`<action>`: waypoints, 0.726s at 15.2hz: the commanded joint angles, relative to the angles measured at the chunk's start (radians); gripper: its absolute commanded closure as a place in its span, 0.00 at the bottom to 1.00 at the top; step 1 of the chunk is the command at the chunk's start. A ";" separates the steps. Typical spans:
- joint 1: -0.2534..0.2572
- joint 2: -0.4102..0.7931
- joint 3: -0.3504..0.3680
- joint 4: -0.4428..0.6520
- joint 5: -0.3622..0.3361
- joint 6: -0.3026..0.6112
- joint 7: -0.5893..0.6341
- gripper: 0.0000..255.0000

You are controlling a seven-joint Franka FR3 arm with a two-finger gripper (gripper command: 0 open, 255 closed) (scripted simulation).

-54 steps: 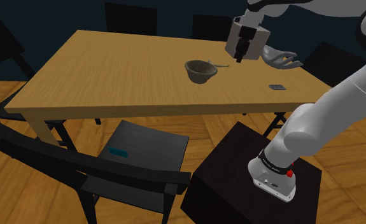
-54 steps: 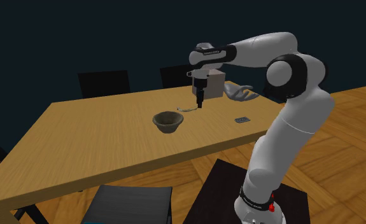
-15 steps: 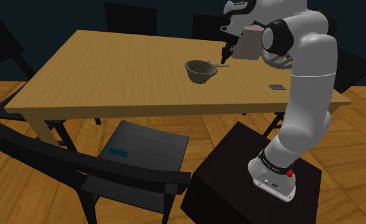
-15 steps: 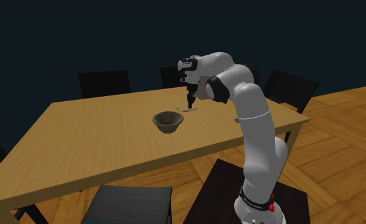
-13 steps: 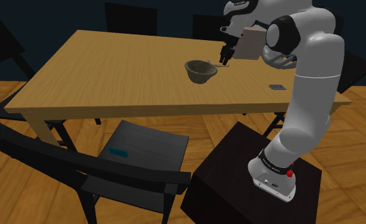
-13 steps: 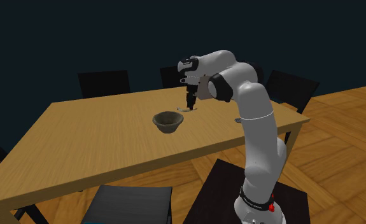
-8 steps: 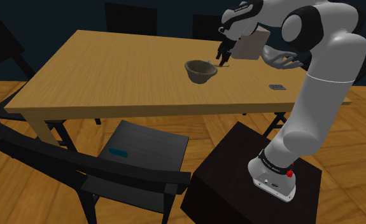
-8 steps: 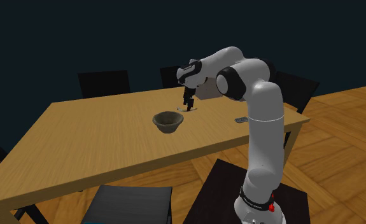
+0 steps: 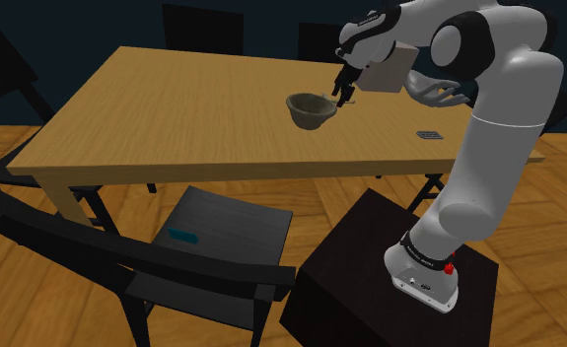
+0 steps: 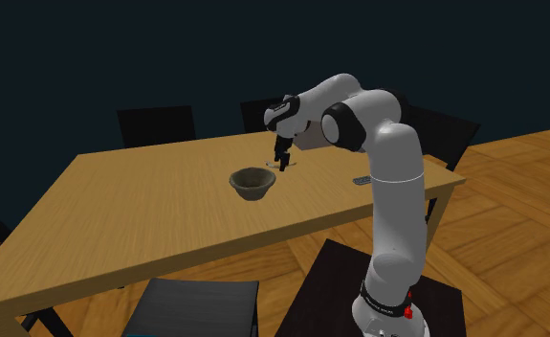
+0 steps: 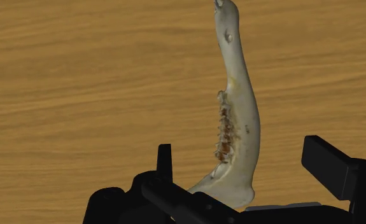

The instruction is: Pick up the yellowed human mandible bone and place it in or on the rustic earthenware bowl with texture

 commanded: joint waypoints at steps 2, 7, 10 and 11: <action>0.000 0.000 0.000 0.000 0.000 0.000 0.000 0.00; -0.001 0.001 0.000 0.001 0.000 -0.001 0.000 1.00; 0.001 0.000 0.001 -0.001 0.000 0.001 0.002 1.00; 0.004 -0.003 0.001 -0.004 -0.003 0.002 0.005 1.00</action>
